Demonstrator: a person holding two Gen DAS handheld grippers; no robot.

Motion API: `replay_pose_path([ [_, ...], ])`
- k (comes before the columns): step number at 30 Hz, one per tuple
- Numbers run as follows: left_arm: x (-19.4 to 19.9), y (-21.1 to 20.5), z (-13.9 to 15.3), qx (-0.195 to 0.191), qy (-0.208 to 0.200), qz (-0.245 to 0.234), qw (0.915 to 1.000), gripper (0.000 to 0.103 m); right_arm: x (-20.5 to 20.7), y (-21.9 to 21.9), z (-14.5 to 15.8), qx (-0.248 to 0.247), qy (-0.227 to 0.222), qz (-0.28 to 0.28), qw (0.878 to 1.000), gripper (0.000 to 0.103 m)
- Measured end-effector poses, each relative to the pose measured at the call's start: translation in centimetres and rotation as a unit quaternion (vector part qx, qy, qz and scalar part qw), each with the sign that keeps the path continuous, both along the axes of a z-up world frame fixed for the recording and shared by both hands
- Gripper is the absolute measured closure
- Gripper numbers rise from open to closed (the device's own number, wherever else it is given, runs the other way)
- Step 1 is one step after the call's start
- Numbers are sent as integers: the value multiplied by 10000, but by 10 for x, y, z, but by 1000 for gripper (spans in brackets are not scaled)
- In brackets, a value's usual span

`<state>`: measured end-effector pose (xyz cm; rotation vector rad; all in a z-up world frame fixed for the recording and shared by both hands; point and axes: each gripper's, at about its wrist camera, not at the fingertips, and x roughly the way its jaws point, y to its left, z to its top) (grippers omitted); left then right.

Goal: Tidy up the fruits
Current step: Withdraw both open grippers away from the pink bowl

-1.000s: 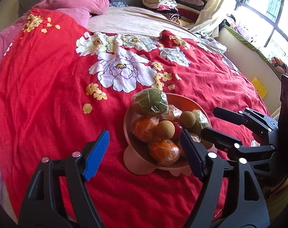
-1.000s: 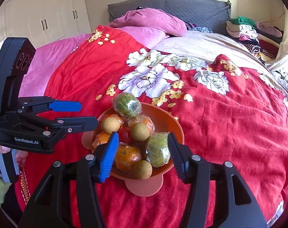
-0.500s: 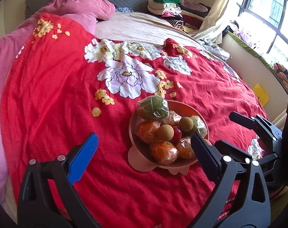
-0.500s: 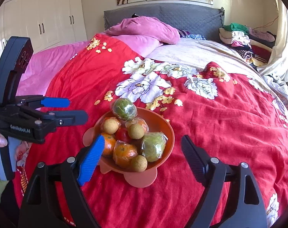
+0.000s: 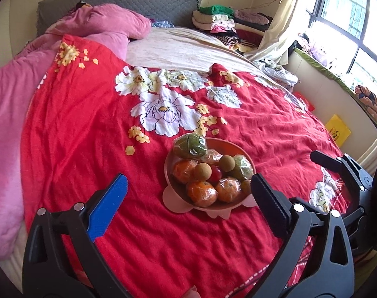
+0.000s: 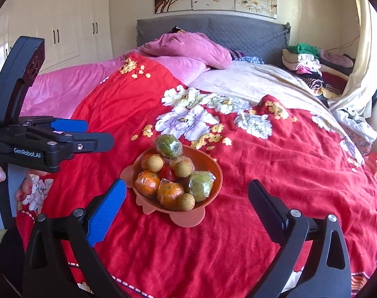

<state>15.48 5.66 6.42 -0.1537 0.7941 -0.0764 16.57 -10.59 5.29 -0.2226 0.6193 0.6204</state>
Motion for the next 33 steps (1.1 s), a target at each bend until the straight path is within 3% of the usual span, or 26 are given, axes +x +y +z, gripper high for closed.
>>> replay_pose_path([
  [19, -50, -19, 21, -9, -255, 10, 9997, 10, -45, -52, 51, 378, -473, -361, 9975, 5],
  [33, -95, -22, -5, -42, -131, 204, 9997, 10, -82, -61, 33, 508, -196, -447, 9975, 5],
])
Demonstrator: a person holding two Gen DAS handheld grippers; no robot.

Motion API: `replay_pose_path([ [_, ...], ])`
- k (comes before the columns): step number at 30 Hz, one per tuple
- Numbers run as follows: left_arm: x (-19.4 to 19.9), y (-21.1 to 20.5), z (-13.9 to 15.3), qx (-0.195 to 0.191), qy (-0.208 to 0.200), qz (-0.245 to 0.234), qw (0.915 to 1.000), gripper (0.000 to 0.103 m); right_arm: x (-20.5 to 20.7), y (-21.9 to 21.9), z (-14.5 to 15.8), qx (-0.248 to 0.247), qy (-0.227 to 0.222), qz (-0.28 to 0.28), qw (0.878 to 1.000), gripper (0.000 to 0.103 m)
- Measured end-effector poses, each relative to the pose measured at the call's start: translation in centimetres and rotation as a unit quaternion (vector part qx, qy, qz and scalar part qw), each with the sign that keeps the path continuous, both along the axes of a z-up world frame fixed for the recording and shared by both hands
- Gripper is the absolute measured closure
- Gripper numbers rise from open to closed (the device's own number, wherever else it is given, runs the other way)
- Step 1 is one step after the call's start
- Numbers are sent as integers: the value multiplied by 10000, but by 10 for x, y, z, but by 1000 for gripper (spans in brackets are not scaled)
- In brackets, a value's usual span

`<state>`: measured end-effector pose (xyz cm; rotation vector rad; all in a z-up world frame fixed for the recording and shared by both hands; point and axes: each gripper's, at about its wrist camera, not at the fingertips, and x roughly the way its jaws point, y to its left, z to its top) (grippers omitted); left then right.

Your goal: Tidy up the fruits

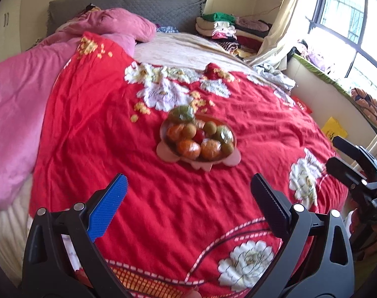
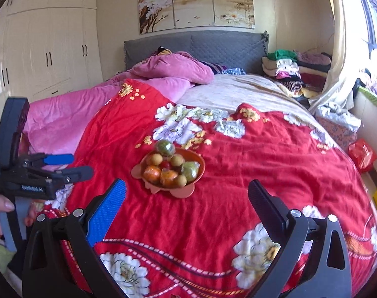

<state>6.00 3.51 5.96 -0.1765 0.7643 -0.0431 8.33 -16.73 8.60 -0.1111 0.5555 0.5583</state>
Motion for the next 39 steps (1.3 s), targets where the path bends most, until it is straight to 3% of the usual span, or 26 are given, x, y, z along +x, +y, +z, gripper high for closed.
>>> replay_pose_path([
  [12, -32, 9, -33, 127, 236, 196, 9994, 10, -31, 5, -30, -251, 147, 32, 9996, 5],
  [24, -55, 1, -61, 142, 318, 253, 9991, 10, -37, 4, -69, -384, 498, -158, 9979, 5],
  [39, -60, 4, -70, 223, 307, 422, 9984, 10, -42, 13, -86, -434, 626, -121, 9970, 5],
])
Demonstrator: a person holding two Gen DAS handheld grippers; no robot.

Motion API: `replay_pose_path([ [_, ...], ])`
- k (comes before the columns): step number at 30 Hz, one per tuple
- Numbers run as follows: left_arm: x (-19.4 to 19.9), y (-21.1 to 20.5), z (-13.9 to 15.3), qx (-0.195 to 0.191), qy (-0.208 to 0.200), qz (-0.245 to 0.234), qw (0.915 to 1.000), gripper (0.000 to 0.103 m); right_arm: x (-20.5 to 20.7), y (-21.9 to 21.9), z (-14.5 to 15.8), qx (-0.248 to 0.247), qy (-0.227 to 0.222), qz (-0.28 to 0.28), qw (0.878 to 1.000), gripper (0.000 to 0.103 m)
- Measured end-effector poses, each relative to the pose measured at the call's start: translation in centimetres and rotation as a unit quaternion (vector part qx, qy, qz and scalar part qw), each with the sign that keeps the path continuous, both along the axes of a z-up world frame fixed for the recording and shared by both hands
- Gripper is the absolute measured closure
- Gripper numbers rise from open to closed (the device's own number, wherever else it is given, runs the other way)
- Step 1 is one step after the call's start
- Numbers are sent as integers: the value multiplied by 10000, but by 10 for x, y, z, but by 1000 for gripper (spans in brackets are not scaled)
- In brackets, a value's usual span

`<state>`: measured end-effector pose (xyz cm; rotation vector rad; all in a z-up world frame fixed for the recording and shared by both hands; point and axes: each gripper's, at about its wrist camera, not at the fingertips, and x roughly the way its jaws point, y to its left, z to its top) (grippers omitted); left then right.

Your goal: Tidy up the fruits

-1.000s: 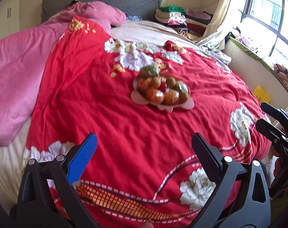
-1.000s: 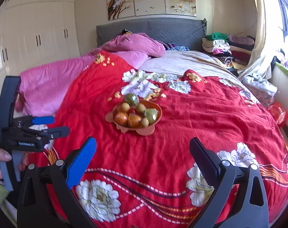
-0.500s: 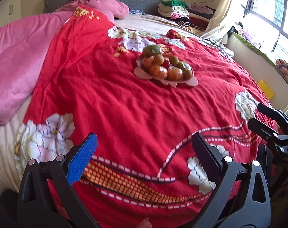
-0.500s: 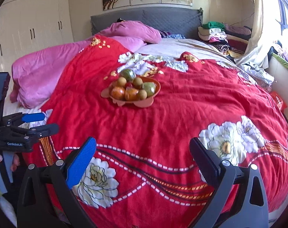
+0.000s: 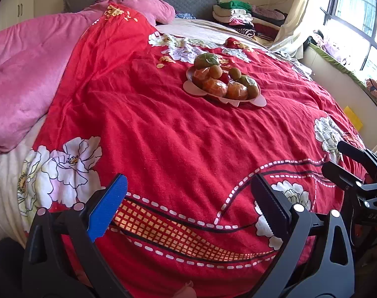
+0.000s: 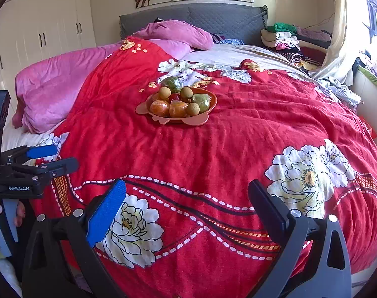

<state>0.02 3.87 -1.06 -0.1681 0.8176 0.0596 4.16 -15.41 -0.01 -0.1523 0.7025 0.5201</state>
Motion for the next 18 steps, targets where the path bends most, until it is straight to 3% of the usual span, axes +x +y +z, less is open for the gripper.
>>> replay_pose_path([
  [18, -1, -2, 1, 18, 29, 39, 10000, 10, 1, -2, 0, 23, 27, -43, 10000, 5],
])
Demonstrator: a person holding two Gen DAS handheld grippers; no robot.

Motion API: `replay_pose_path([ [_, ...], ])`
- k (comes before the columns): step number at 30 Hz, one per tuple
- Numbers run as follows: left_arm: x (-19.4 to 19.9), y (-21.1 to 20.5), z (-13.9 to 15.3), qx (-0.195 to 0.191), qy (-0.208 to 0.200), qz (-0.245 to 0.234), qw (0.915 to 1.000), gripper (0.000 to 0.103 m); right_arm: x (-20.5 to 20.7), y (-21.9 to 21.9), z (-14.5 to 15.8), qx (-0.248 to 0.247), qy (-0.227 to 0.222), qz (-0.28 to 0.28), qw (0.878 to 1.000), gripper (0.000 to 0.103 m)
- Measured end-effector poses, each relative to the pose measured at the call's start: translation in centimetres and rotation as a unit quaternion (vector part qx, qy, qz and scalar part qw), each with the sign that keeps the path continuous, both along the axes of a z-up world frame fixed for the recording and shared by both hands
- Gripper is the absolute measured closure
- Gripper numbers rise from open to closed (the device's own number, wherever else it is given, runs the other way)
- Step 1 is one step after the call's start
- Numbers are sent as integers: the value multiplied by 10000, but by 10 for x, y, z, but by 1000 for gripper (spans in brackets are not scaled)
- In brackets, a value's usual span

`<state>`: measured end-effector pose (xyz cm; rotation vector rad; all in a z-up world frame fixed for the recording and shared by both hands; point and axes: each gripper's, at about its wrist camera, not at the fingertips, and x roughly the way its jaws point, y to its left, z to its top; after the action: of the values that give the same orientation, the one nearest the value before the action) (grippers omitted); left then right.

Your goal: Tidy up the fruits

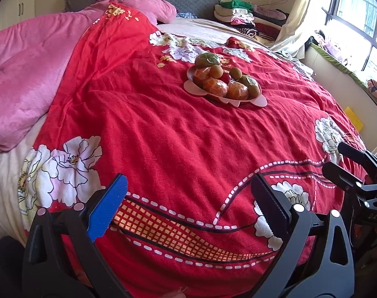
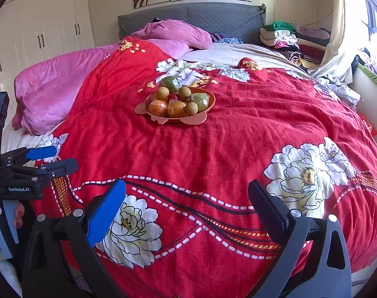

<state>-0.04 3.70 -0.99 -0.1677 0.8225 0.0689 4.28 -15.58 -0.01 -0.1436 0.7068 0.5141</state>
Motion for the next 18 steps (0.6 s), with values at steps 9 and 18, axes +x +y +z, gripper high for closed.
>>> replay_pose_path([
  [9, 1, 0, 1, 55, 11, 31, 10000, 10, 0, 0, 0, 1, 0, 3, 10000, 5],
  [18, 1, 0, 1, 43, 13, 16, 10000, 10, 0, -1, -1, -1, 14, -15, 10000, 5],
])
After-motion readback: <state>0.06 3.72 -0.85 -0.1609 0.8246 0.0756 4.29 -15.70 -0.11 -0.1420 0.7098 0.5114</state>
